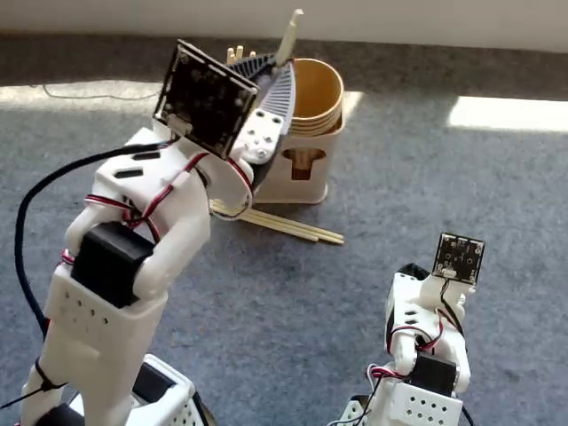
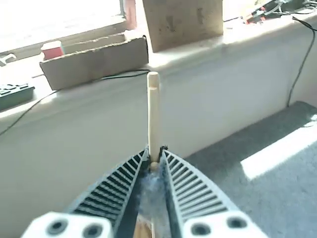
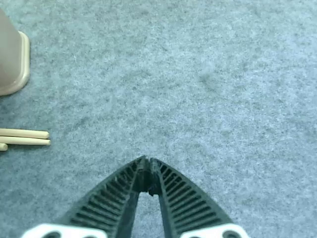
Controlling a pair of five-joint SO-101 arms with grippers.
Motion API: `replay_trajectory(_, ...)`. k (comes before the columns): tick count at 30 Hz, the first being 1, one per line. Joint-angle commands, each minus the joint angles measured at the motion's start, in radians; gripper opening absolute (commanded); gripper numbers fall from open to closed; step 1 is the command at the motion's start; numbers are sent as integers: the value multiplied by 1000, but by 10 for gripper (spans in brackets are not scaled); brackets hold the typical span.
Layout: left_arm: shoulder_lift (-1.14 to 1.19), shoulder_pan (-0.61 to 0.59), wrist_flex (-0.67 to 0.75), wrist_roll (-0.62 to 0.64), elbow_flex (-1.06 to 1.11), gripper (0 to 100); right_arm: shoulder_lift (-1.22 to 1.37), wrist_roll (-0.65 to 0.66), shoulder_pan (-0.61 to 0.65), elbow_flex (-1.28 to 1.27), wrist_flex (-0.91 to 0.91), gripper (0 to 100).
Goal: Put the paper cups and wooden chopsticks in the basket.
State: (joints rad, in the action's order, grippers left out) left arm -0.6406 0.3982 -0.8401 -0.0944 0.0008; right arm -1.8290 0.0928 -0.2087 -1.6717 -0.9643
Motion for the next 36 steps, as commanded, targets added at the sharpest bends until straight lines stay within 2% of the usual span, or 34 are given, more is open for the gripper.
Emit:
replay_trajectory(1,-27,-76,106,8,-31,7,-8,-2,-12,-137,30,5)
replay_trajectory(6,-24,-142,239,8,-31,7,-8,-2,-12,-137,30,5)
replay_trajectory(13,-22,-199,322,9,-31,7,-8,-2,-12,-137,30,5)
replay_trajectory(21,-21,-208,344,9,-27,7,-8,-2,-12,-137,30,5)
replay_trajectory(30,110,-206,466,11,-31,7,-8,-2,-12,-137,28,5)
replay_trajectory(36,205,-208,502,129,-33,7,-8,-2,-12,-137,28,5)
